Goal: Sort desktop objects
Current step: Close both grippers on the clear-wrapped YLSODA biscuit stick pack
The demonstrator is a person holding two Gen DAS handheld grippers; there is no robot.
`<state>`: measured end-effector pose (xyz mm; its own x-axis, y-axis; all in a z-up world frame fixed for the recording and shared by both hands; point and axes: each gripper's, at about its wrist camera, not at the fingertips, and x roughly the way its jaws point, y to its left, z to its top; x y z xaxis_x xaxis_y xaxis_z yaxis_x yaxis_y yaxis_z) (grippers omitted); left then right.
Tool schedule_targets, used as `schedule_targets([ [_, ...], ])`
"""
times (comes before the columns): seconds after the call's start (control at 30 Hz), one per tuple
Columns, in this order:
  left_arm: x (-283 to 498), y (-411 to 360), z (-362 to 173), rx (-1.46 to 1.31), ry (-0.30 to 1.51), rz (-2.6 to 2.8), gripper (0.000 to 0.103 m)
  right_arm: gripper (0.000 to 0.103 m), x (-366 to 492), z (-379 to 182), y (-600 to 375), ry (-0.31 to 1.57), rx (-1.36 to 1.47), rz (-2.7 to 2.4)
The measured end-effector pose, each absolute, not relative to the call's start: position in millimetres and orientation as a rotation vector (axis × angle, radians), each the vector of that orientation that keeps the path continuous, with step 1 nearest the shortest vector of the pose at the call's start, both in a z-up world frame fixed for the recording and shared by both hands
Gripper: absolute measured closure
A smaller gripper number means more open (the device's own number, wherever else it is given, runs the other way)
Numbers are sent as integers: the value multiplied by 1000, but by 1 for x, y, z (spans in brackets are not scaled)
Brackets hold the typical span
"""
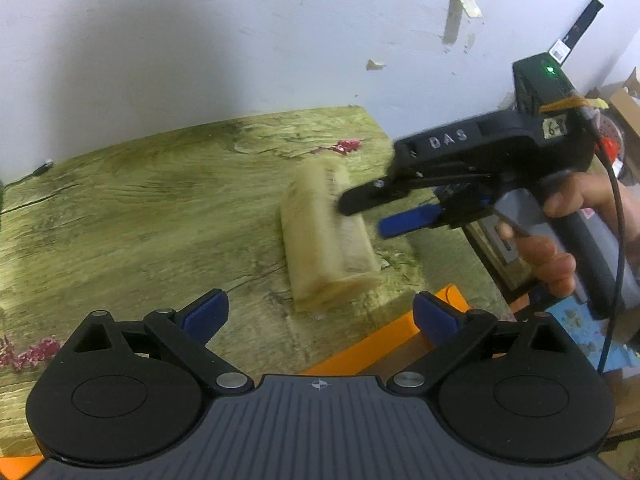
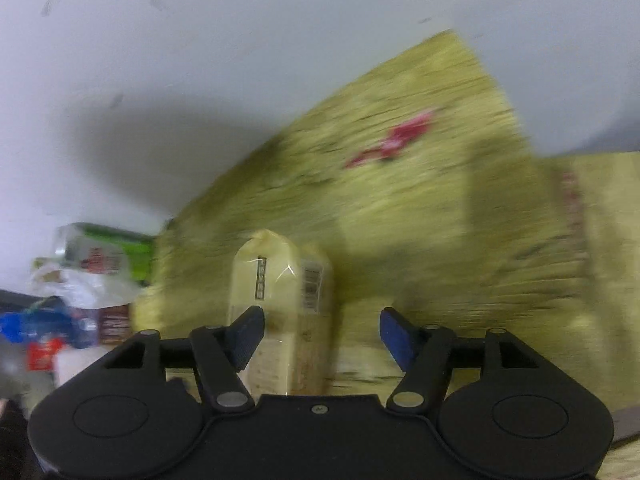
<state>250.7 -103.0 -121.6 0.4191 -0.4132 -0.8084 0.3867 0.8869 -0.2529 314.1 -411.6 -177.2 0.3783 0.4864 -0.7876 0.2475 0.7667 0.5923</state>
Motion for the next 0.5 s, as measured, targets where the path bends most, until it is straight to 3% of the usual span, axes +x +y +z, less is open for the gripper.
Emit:
schedule_targets([
  [0.27,252,-120,-127,6,1027,-541,3,35,303,-160,-419,1175,721,98],
  [0.5,249,-131,-127,41,1031,-551,3,30,332,-152,-357,1218,500,206],
])
